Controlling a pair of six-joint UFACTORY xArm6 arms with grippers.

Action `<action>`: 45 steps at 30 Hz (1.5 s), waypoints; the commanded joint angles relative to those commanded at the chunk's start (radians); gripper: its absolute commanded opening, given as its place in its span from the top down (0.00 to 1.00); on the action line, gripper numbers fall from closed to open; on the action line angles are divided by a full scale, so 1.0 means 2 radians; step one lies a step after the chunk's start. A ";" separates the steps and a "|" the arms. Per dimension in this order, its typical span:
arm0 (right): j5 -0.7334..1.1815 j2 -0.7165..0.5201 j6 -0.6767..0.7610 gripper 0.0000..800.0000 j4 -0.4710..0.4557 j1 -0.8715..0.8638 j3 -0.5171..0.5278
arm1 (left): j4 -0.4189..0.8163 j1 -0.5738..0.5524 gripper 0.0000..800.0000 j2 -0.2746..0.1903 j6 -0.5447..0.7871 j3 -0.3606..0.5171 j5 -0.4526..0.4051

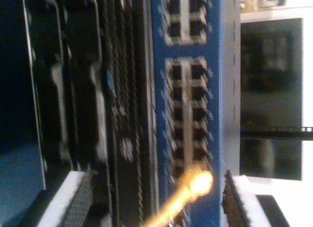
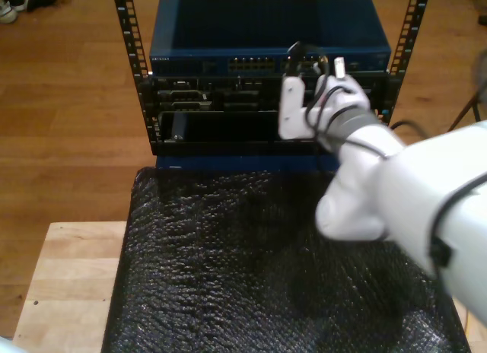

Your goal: Grab the cable and plug it in

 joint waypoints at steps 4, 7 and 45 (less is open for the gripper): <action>0.091 -0.043 0.000 0.13 -0.045 -0.030 0.002 | 0.000 0.000 0.00 0.000 0.000 0.000 0.001; 0.150 -0.064 0.000 0.12 -0.072 -0.051 0.002 | 0.000 0.000 0.00 0.000 0.000 0.000 0.000; 0.633 -0.180 -0.286 0.00 -0.180 -0.340 0.011 | 0.000 0.000 0.00 0.000 0.000 0.000 0.000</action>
